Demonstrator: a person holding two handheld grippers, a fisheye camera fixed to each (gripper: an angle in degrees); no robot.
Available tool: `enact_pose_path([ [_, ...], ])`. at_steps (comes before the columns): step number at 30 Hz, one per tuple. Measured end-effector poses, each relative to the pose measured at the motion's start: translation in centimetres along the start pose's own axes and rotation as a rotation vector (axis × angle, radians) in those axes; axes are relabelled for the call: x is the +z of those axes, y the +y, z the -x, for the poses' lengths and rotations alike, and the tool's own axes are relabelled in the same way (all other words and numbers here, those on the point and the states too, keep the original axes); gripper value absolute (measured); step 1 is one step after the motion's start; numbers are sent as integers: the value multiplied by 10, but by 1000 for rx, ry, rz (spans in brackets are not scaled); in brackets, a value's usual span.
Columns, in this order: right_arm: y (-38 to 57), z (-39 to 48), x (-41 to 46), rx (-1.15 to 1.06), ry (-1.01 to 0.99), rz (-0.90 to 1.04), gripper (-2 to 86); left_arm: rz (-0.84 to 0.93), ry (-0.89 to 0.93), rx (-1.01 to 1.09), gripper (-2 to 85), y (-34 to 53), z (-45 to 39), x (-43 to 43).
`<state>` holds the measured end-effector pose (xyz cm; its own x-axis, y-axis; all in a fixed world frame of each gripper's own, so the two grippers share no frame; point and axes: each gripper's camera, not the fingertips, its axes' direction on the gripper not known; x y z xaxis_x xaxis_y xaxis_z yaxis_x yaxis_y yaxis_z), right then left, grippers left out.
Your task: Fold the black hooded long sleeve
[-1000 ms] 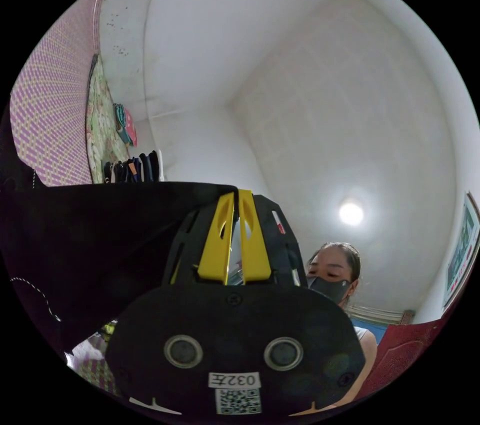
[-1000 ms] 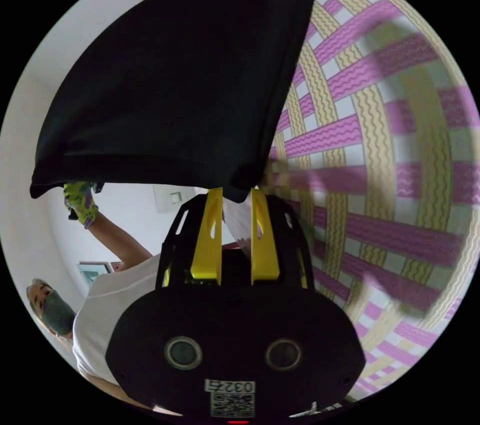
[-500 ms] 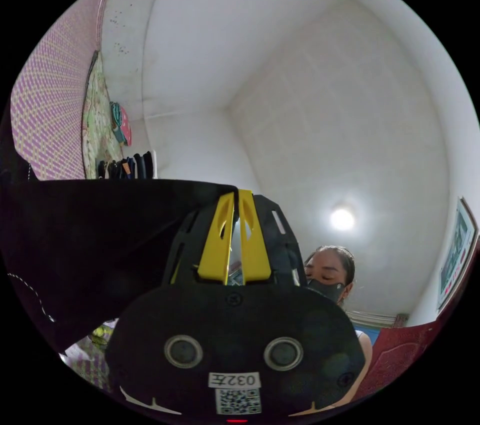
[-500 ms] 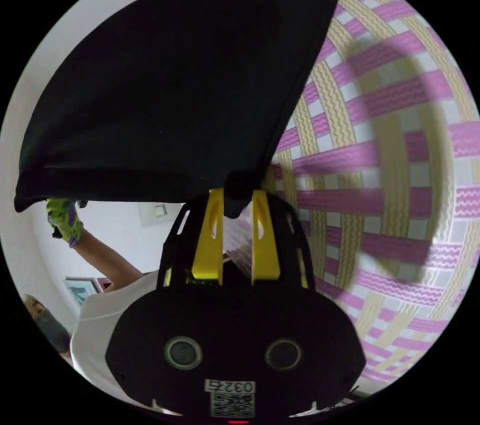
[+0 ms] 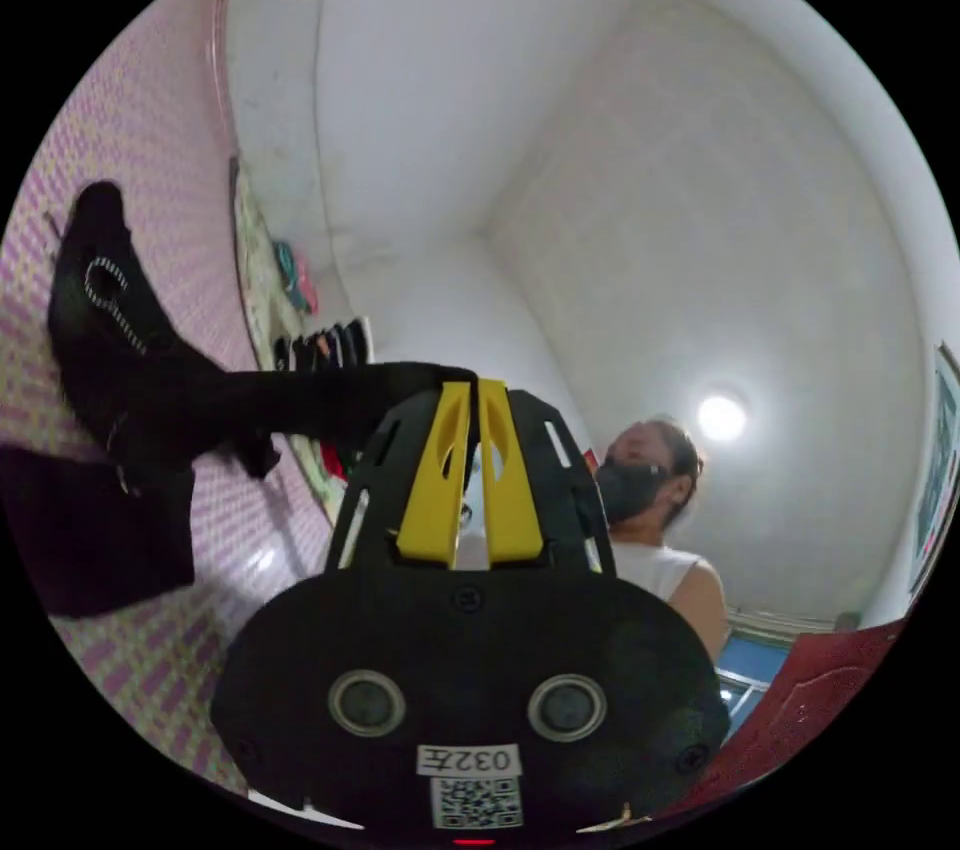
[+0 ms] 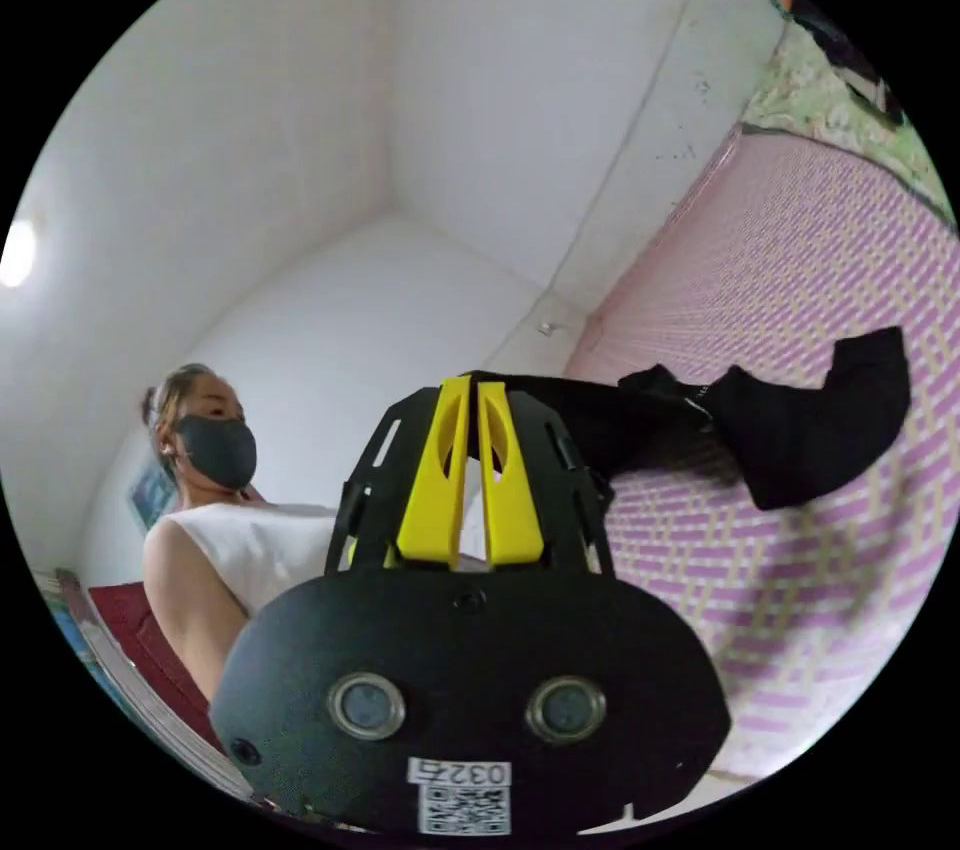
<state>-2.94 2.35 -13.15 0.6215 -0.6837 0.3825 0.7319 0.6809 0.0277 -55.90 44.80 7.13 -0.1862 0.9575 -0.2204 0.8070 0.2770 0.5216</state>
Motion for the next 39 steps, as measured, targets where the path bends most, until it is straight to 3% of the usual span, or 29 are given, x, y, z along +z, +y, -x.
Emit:
enact_pose_path([
  [3, 4, 7, -24, 80, 197, 98, -9, 135, -91, -139, -9, 69, 52, -2],
  [5, 26, -22, -31, 264, 410, 158, -9, 238, -297, -370, -9, 133, 114, -17],
  [8, 65, -73, -23, 477, 632, 279, -8, 245, -440, -625, -9, 201, 174, -48],
  [11, 100, -106, -4, 576, 784, 402, -1, 255, -517, -673, -9, 227, 189, -50],
  [17, 114, -95, -12, 510, 795, 344, 92, 327, -631, -583, 11, 221, 173, -15],
  [20, 117, -100, -21, 539, 724, 395, 112, 324, -532, -549, 61, 228, 171, -1],
  [28, 121, -109, -1, 508, 620, 529, 90, 433, -579, -530, 110, 262, 167, 46],
  [35, 117, -117, 14, 519, 589, 644, 50, 506, -723, -550, 72, 266, 166, 75],
  [39, 109, -112, 10, 500, 576, 610, 30, 498, -736, -534, 83, 271, 156, 83],
])
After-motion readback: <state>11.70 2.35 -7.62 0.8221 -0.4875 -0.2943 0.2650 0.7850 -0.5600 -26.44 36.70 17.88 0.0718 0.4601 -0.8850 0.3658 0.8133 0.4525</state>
